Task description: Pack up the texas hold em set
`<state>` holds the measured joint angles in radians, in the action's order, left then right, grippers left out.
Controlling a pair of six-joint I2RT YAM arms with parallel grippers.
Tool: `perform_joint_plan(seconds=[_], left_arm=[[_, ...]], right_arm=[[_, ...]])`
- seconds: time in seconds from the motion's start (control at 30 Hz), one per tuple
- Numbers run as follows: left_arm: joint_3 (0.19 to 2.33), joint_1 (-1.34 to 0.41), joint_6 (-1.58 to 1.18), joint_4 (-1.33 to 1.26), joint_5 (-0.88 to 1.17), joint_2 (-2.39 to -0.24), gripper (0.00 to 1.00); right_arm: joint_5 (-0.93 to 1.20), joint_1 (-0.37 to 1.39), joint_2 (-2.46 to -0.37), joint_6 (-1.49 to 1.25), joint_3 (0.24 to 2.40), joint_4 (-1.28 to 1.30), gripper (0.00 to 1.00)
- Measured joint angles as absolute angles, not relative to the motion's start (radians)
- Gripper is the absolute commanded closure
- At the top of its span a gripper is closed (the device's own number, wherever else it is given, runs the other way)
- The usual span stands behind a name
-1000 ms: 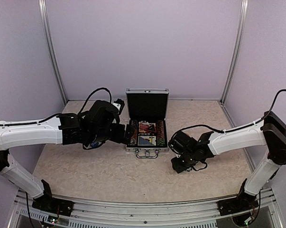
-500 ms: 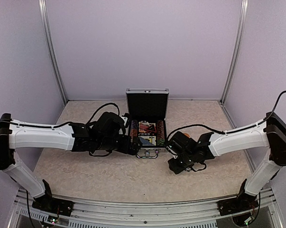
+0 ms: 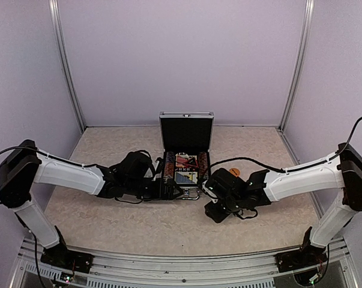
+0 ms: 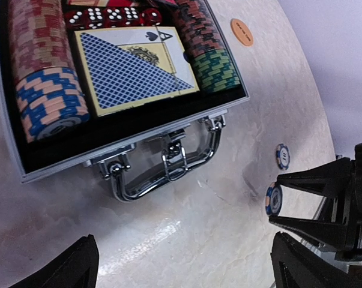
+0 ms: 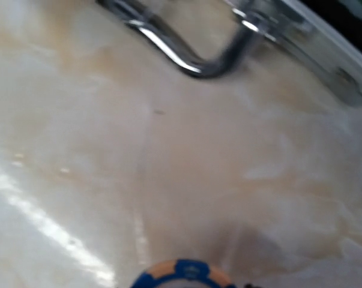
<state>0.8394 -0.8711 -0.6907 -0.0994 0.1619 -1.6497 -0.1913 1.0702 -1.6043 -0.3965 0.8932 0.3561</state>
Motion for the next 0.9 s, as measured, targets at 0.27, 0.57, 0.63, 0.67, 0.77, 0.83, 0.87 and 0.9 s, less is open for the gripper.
perform_joint_plan(seconds=[0.27, 0.57, 0.63, 0.67, 0.77, 0.83, 0.87, 0.9], left_arm=[[0.801, -0.865, -0.806, -0.274, 0.316, -1.716, 0.01], [0.753, -0.863, -0.913, -0.425, 0.437, -1.756, 0.05], [0.753, -0.865, -0.925, -0.451, 0.452, -1.758, 0.07], [0.753, -0.865, -0.935, -0.467, 0.463, -1.761, 0.07], [0.753, -0.866, -0.955, -0.514, 0.487, -1.775, 0.09], [0.753, -0.867, -0.968, -0.54, 0.501, -1.791, 0.1], [0.753, -0.867, -0.973, -0.553, 0.508, -1.801, 0.11], [0.753, -0.867, -0.979, -0.564, 0.516, -1.81, 0.11]], right_arm=[[-0.192, 1.117, -1.604, -0.367, 0.933, 0.33, 0.6], [-0.192, 1.15, -1.605, -0.352, 0.959, 0.322, 0.6], [-0.192, 1.157, -1.607, -0.349, 0.966, 0.323, 0.6], [-0.192, 1.161, -1.607, -0.347, 0.97, 0.323, 0.6], [-0.192, 1.17, -1.611, -0.341, 0.98, 0.323, 0.6], [-0.192, 1.176, -1.613, -0.338, 0.985, 0.323, 0.59], [-0.192, 1.178, -1.614, -0.337, 0.987, 0.322, 0.6], [-0.192, 1.18, -1.615, -0.337, 0.989, 0.323, 0.6]])
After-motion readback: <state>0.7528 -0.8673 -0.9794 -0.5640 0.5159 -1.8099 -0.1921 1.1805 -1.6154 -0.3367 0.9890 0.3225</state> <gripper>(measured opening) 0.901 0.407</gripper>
